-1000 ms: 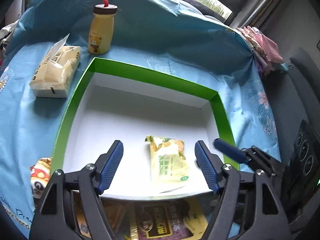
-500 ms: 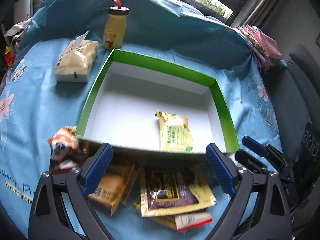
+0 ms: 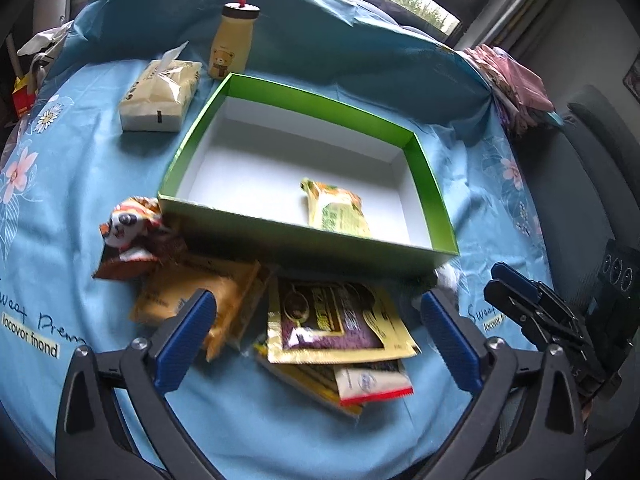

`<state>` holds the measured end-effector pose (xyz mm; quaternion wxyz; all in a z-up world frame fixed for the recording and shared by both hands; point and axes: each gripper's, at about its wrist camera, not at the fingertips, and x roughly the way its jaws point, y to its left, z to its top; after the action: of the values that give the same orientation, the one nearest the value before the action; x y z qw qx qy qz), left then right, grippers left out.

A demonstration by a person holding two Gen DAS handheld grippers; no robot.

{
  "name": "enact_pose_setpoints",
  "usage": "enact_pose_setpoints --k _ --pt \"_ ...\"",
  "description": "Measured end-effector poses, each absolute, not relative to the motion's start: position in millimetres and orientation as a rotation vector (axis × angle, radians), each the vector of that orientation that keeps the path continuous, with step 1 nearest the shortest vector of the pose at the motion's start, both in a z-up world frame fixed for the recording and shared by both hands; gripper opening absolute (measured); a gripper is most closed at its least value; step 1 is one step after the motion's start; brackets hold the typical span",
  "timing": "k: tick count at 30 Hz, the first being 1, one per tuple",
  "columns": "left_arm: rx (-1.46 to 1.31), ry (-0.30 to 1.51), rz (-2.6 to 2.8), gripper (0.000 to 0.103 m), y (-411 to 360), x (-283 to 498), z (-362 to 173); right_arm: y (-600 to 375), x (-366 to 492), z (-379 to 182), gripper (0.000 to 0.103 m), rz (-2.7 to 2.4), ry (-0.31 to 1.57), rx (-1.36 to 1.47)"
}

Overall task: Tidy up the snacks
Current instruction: 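Move the right tool to the white snack packet and grasp it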

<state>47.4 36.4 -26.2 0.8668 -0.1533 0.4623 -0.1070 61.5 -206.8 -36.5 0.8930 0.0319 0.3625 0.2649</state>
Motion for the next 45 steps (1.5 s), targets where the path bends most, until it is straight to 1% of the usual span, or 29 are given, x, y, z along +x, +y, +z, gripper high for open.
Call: enact_pose_setpoints --k 15,23,32,34,36,38,42,45 --pt "-0.210 1.015 -0.345 0.102 -26.1 42.1 -40.1 -234.1 33.9 -68.8 0.053 0.458 0.818 0.014" --pt "-0.130 1.005 -0.438 0.102 -70.0 62.0 -47.6 -235.2 37.5 -85.1 0.053 0.434 0.826 -0.027" --pt "-0.087 1.070 -0.494 0.100 -110.8 95.4 -73.5 -238.3 50.9 -99.0 0.053 0.440 0.838 -0.027" --pt "-0.090 1.074 -0.496 0.096 -113.3 99.4 -76.5 -238.7 52.9 -100.9 0.053 0.441 0.836 -0.026" --pt "-0.100 1.085 -0.506 0.088 -115.0 103.5 -80.1 -239.3 55.9 -103.1 0.053 0.450 0.837 -0.021" --pt "-0.105 1.097 -0.512 0.084 -116.7 106.6 -84.9 -238.5 59.2 -105.5 0.053 0.454 0.841 -0.022" --pt "-0.128 1.121 -0.529 0.066 -120.6 112.5 -93.2 -235.3 63.8 -110.3 0.053 0.473 0.846 -0.026" --pt "-0.143 1.134 -0.557 0.056 -125.7 113.8 -96.9 -234.0 67.9 -114.0 0.053 0.489 0.850 -0.009"
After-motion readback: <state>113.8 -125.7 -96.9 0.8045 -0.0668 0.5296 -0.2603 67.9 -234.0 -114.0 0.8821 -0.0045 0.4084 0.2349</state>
